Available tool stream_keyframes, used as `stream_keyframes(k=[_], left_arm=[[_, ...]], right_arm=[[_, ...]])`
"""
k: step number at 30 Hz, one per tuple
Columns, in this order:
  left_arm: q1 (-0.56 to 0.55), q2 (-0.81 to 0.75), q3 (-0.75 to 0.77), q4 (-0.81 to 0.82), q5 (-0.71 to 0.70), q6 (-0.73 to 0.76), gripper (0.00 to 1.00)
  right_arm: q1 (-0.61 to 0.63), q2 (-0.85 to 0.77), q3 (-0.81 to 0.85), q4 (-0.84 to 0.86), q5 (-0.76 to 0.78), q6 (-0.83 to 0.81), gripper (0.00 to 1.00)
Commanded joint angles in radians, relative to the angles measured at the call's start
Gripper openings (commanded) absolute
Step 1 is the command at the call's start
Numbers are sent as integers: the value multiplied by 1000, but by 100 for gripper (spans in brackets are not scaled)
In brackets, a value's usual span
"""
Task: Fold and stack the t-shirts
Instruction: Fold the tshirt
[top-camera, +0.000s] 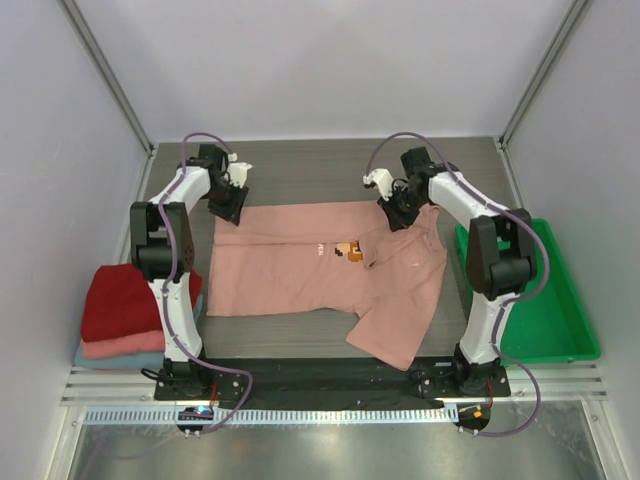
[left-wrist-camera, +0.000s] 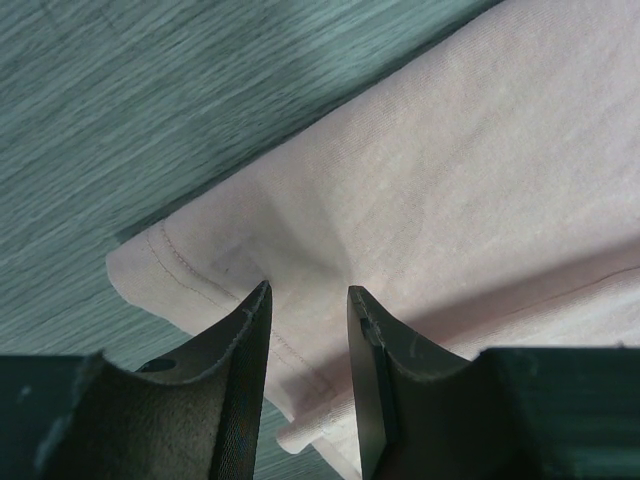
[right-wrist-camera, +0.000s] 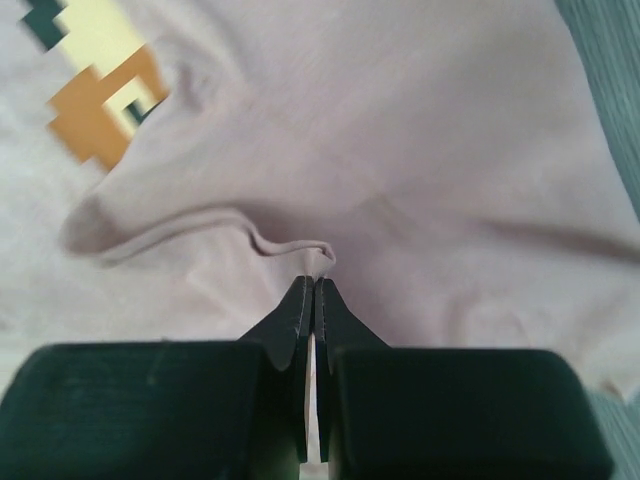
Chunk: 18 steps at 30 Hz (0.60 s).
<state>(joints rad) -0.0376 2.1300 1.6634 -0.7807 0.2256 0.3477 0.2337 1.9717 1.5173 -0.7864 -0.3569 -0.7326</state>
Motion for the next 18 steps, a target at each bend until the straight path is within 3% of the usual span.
stream_keyframes(k=[1, 18], left_arm=[[1, 16, 44, 12, -6, 5, 37], [-1, 19, 61, 9, -11, 5, 38]], right_arm=[[6, -166, -68, 1, 1, -31, 4], [7, -457, -448, -11, 38, -57, 4]])
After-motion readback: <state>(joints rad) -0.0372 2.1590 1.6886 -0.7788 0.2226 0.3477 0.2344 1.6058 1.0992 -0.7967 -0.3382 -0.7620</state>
